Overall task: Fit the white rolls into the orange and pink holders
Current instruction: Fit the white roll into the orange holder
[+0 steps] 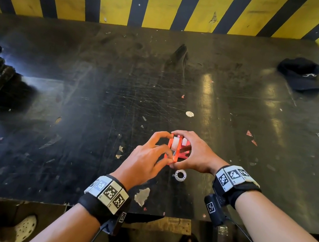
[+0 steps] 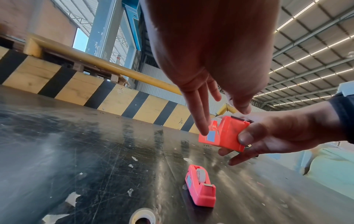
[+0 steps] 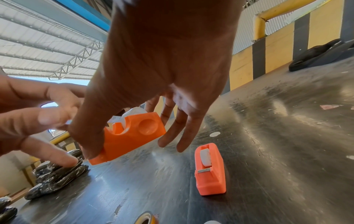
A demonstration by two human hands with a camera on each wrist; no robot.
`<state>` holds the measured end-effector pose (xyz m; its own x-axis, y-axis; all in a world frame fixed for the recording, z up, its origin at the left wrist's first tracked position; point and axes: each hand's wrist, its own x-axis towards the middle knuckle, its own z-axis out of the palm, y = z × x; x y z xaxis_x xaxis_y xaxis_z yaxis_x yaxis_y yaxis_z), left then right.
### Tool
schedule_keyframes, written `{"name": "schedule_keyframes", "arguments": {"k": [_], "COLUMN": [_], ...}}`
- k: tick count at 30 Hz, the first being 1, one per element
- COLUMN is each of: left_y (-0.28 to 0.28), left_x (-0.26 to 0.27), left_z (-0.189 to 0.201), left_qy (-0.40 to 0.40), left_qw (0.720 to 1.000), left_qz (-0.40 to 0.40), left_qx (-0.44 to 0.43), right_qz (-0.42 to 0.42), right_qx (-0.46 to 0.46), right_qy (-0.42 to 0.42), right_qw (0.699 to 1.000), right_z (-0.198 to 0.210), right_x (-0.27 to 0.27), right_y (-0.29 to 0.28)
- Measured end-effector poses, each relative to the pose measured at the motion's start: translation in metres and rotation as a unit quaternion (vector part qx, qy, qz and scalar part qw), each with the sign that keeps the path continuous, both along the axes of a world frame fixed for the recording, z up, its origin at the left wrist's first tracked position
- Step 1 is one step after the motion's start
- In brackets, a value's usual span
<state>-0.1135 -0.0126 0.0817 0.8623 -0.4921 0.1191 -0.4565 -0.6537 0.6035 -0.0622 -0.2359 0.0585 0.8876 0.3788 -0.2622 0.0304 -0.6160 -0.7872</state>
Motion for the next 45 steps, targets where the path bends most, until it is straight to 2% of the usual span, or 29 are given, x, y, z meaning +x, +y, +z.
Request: {"name": "schedule_keyframes", "arguments": {"k": [11, 17, 21, 23, 25, 26, 30, 33, 37, 45], "left_y": [0.004, 0.006, 0.01, 0.01, 0.006, 0.003, -0.006, -0.003, -0.001, -0.009], "left_x": [-0.002, -0.003, 0.003, 0.014, 0.023, 0.025, 0.028, 0.032, 0.041, 0.052], "left_z": [-0.006, -0.008, -0.009, -0.006, -0.006, -0.007, -0.013, -0.014, -0.018, -0.031], "left_qy": [-0.108, -0.11, -0.036, 0.079, 0.205, 0.235, 0.265, 0.285, 0.301, 0.267], "left_qw": [0.992, 0.99, 0.998, 0.991, 0.97, 0.962, 0.95, 0.948, 0.952, 0.963], "left_qz": [-0.017, -0.031, 0.035, 0.08, 0.101, 0.106, 0.115, 0.076, 0.022, 0.031], "left_qx": [0.061, 0.08, -0.041, -0.072, -0.084, -0.093, -0.122, -0.123, -0.047, 0.002], "right_qz": [0.006, -0.007, -0.003, 0.001, -0.001, -0.003, -0.016, -0.024, -0.025, -0.018], "right_qx": [-0.016, 0.007, 0.01, 0.011, 0.018, 0.024, 0.052, 0.063, 0.083, 0.066], "right_qy": [-0.008, -0.001, 0.001, 0.0, -0.004, -0.006, -0.01, 0.004, 0.037, 0.057], "right_qw": [1.0, 1.0, 1.0, 1.0, 1.0, 1.0, 0.998, 0.998, 0.996, 0.996], "right_z": [-0.005, -0.003, -0.004, -0.005, -0.007, -0.007, -0.01, -0.012, -0.016, -0.022], "right_x": [0.001, 0.003, 0.004, 0.003, 0.001, 0.0, -0.003, -0.004, -0.005, -0.001], "right_y": [-0.003, -0.006, -0.01, -0.01, -0.009, -0.008, -0.006, -0.012, -0.013, -0.008]}}
